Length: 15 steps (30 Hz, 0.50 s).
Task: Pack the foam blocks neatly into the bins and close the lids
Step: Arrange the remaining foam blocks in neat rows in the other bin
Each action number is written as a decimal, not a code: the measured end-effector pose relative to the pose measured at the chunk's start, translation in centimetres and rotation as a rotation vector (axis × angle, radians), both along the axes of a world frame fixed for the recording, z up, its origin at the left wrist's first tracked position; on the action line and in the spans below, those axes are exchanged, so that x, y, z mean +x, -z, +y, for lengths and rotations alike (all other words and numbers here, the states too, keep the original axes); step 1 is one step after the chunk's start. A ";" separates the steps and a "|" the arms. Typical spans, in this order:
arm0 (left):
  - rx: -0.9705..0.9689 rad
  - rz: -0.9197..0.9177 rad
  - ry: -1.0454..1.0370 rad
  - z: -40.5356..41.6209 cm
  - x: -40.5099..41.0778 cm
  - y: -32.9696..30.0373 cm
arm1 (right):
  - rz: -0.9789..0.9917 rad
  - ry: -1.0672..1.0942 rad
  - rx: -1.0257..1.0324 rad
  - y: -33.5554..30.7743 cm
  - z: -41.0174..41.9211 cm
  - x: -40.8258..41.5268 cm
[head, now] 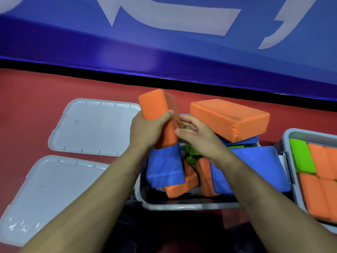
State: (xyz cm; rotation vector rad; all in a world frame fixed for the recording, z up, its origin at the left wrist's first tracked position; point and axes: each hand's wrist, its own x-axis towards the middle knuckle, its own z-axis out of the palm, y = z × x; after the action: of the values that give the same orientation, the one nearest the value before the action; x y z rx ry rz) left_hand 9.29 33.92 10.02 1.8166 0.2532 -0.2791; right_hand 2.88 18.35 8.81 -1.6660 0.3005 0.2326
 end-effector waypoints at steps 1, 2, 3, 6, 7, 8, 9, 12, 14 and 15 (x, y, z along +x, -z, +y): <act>0.011 0.001 -0.012 0.3 0.4 0.0 | 0.078 0.038 0.043 0.4 -0.1 0.2; 0.011 0.006 -0.025 0.5 0.6 -0.1 | 0.177 0.068 0.039 1.0 -0.1 0.3; 0.003 0.016 -0.038 0.8 1.0 -0.2 | 0.280 0.080 -0.030 1.7 0.1 0.3; -0.035 0.056 -0.062 1.7 1.6 -0.2 | 0.522 0.020 -0.294 5.4 0.7 -0.6; -0.049 0.066 -0.066 1.9 1.6 0.0 | 0.585 0.001 -0.305 6.9 1.2 -1.2; -0.062 0.075 -0.070 2.1 1.7 0.0 | 0.649 -0.011 -0.275 8.4 1.7 -1.7; -0.071 0.084 -0.075 2.3 1.7 0.0 | 0.681 -0.009 -0.212 9.7 2.3 -2.2; -0.094 0.102 -0.077 2.5 1.8 -0.1 | 0.672 0.068 -0.159 15.0 3.0 -2.7; -0.118 0.113 -0.073 2.6 1.8 -0.4 | 0.667 0.078 -0.130 16.7 3.2 -2.4; -0.130 0.115 -0.076 2.7 1.8 -0.5 | 0.678 0.090 -0.128 16.2 3.5 -2.1</act>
State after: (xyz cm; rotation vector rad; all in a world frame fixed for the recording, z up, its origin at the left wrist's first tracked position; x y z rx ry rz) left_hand 11.14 36.63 10.56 1.6614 0.3755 -0.3394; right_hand 0.76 21.84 -7.38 -1.6521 0.9105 0.7237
